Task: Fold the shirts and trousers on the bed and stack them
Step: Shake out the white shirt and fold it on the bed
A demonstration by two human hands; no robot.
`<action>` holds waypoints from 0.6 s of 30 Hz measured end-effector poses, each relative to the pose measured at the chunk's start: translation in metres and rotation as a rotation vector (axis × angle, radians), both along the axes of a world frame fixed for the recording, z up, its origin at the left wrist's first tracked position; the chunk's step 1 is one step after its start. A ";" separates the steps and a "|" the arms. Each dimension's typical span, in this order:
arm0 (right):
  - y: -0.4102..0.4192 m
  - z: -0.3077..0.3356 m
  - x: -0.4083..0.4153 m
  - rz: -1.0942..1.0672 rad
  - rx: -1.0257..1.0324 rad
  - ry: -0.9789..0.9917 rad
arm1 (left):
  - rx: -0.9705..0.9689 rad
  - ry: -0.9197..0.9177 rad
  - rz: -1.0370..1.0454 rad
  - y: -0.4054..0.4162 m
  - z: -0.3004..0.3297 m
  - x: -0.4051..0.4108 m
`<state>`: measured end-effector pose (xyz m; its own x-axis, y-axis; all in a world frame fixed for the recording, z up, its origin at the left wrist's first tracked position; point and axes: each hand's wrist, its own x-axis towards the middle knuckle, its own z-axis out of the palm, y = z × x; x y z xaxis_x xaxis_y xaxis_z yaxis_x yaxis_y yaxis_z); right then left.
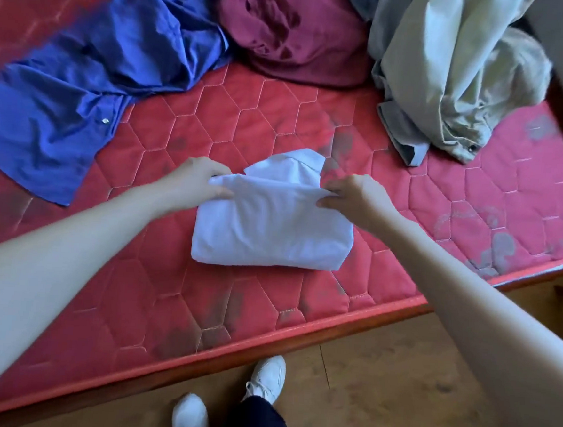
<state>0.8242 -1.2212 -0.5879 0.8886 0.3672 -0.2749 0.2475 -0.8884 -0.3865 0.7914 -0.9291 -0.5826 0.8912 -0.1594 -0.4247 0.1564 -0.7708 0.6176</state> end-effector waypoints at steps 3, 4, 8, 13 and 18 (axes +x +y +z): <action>0.012 -0.026 0.068 -0.046 -0.018 0.030 | -0.018 -0.064 0.123 0.003 -0.021 0.052; 0.016 -0.039 0.088 -0.041 -0.024 0.040 | -0.013 -0.081 0.157 0.002 -0.032 0.066; 0.036 -0.096 0.129 -0.068 -0.001 0.081 | 0.121 -0.073 0.344 0.001 -0.091 0.098; 0.052 -0.133 0.124 -0.193 0.038 -0.118 | 0.300 -0.108 0.519 -0.018 -0.134 0.086; 0.071 -0.116 0.057 -0.258 0.177 -0.504 | 0.457 -0.510 0.367 -0.052 -0.115 0.031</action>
